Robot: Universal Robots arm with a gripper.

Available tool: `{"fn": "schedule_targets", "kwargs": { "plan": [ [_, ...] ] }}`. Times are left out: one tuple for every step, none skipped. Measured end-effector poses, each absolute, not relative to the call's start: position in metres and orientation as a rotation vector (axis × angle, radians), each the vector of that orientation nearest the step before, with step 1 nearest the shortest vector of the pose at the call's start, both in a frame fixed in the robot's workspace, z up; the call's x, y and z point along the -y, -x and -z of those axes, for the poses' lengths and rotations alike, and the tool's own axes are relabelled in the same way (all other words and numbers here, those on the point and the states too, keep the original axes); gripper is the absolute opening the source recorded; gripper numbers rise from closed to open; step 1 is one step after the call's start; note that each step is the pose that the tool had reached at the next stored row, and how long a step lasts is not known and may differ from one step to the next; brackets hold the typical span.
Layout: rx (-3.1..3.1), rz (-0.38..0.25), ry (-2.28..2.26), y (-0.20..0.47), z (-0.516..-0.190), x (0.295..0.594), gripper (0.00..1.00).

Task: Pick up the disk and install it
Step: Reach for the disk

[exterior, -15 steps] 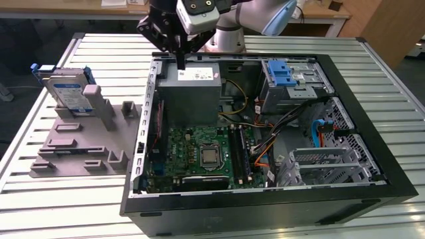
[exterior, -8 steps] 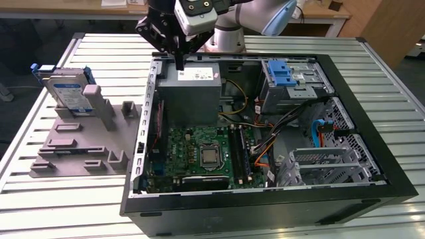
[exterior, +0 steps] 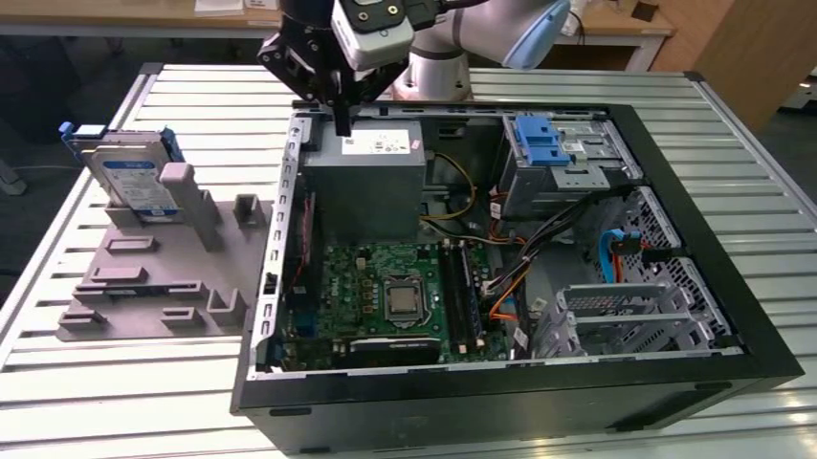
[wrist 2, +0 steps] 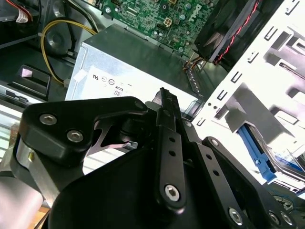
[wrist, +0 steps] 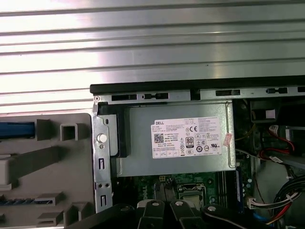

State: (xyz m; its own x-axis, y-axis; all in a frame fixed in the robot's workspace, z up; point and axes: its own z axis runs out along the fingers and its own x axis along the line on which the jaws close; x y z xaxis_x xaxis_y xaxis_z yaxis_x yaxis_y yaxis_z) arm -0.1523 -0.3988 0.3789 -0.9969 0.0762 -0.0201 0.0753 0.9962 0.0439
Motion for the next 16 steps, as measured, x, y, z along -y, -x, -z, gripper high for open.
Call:
{"fn": "schedule_targets", "kwargs": {
  "plan": [
    [-3.117,-0.067,-0.118,0.1526,-0.3787,0.3988,0.11],
    [-3.117,-0.067,-0.118,0.1529,-0.3785,0.3988,0.11],
    [-3.117,-0.067,-0.118,0.1531,-0.3784,0.3988,0.11],
    [-3.117,-0.067,-0.118,0.1535,-0.3782,0.3988,0.11],
    [-3.117,-0.067,-0.118,0.1538,-0.3781,0.3988,0.11],
    [-3.117,-0.067,-0.118,0.1540,-0.3779,0.3988,0.11],
    [-3.117,-0.067,-0.118,0.1543,-0.3777,0.3988,0.11],
    [-3.117,-0.067,-0.118,0.1545,-0.3775,0.3988,0.11],
    [-3.117,-0.068,-0.118,0.1547,-0.3774,0.3988,0.11],
    [-3.118,-0.067,-0.118,0.1549,-0.3772,0.3988,0.11],
    [-3.118,-0.067,-0.118,0.1552,-0.3770,0.3988,0.11],
    [-3.118,-0.067,-0.118,0.1555,-0.3769,0.3988,0.11],
    [-3.118,-0.067,-0.118,0.1557,-0.3768,0.3988,0.11],
    [-3.118,-0.067,-0.118,0.1559,-0.3766,0.3988,0.11],
    [-3.118,-0.067,-0.118,0.1561,-0.3765,0.3988,0.11],
    [-3.118,-0.067,-0.118,0.1563,-0.3763,0.3988,0.11]
  ]
}}
